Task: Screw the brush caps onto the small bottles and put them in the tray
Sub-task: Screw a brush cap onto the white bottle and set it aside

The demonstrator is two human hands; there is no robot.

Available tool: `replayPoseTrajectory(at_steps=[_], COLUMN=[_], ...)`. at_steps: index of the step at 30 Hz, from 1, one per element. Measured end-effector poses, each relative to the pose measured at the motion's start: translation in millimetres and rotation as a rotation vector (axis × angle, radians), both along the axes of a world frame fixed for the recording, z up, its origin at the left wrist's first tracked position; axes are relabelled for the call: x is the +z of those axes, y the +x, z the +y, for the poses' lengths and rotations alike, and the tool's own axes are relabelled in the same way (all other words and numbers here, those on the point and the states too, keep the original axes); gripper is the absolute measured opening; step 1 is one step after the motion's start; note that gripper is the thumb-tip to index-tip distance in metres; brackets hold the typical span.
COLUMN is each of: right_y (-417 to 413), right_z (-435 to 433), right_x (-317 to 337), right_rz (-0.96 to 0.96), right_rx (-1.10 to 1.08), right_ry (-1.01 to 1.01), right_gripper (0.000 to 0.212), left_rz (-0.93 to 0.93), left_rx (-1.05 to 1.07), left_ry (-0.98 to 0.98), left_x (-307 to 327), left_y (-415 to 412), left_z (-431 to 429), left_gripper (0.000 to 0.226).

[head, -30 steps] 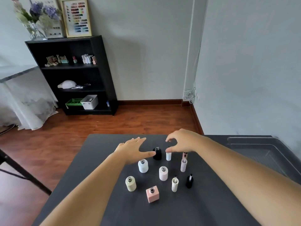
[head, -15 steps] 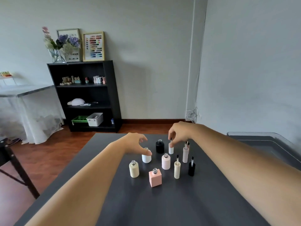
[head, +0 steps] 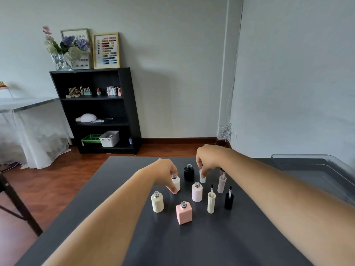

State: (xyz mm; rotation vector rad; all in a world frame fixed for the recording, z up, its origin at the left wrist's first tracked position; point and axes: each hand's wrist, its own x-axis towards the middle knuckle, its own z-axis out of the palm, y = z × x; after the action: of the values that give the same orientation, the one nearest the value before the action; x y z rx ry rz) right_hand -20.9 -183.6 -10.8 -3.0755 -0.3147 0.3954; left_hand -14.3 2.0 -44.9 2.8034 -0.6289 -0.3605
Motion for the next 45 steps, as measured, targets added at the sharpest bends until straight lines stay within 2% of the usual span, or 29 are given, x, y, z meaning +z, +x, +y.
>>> replayPoseTrajectory(at_steps=[4, 8, 11, 14, 17, 23, 30, 35, 39, 43, 45], right_y=[-2.0, -15.1, -39.9, -76.4, -116.7, -177.0, -193.8, -198.6, -211.8, -222.7, -222.1], right_z=[-3.9, -12.9, -20.8, -33.9, -45.6, -47.4, -45.2, -41.9, -49.2, -49.6, -46.3], right_x=[-2.2, 18.7, 42.4, 61.2, 63.2, 11.9, -29.7, -48.2, -69.9, -89.9, -97.1], right_rz=[-0.044, -0.224, -0.329, -0.354, -0.304, -0.085, -0.12, -0.15, -0.315, -0.385, -0.412], right_rx=[-0.006, -0.034, -0.039, -0.081, -0.106, -0.162, -0.228, -0.215, -0.238, -0.25, -0.287], right_ry=[0.063, 0.28, 0.4, 0.443, 0.41, 0.163, 0.231, 0.423, 0.64, 1.037, 1.225], right_gripper=[0.024, 0.019, 0.014, 0.02, 0.016, 0.014, 0.016, 0.01, 0.012, 0.009, 0.007], left_rz=[-0.064, -0.143, -0.174, -0.206, -0.195, -0.199, -0.126, -0.146, -0.144, -0.164, -0.151], left_rx=[0.017, 0.129, 0.153, 0.111, 0.066, 0.026, -0.037, -0.007, 0.013, 0.035, 0.033], left_ry=[-0.096, -0.437, -0.617, -0.671, -0.731, -0.685, -0.72, -0.784, -0.813, -0.821, -0.84], left_x=[-0.9, 23.8, 43.9, 54.8, 52.4, 2.5, -46.7, -62.2, -64.9, -66.0, -67.7], left_y=[-3.2, -17.4, -39.6, -68.8, -101.2, -158.1, -188.4, -193.2, -192.6, -190.3, -189.5], left_z=[-1.6, 2.0, 3.0, 0.7, -3.6, -23.5, -36.9, -41.1, -42.3, -40.6, -39.8], left_gripper=[0.03, 0.017, 0.02, 0.017, 0.018, 0.017, 0.019, 0.016, 0.019, 0.028, 0.023])
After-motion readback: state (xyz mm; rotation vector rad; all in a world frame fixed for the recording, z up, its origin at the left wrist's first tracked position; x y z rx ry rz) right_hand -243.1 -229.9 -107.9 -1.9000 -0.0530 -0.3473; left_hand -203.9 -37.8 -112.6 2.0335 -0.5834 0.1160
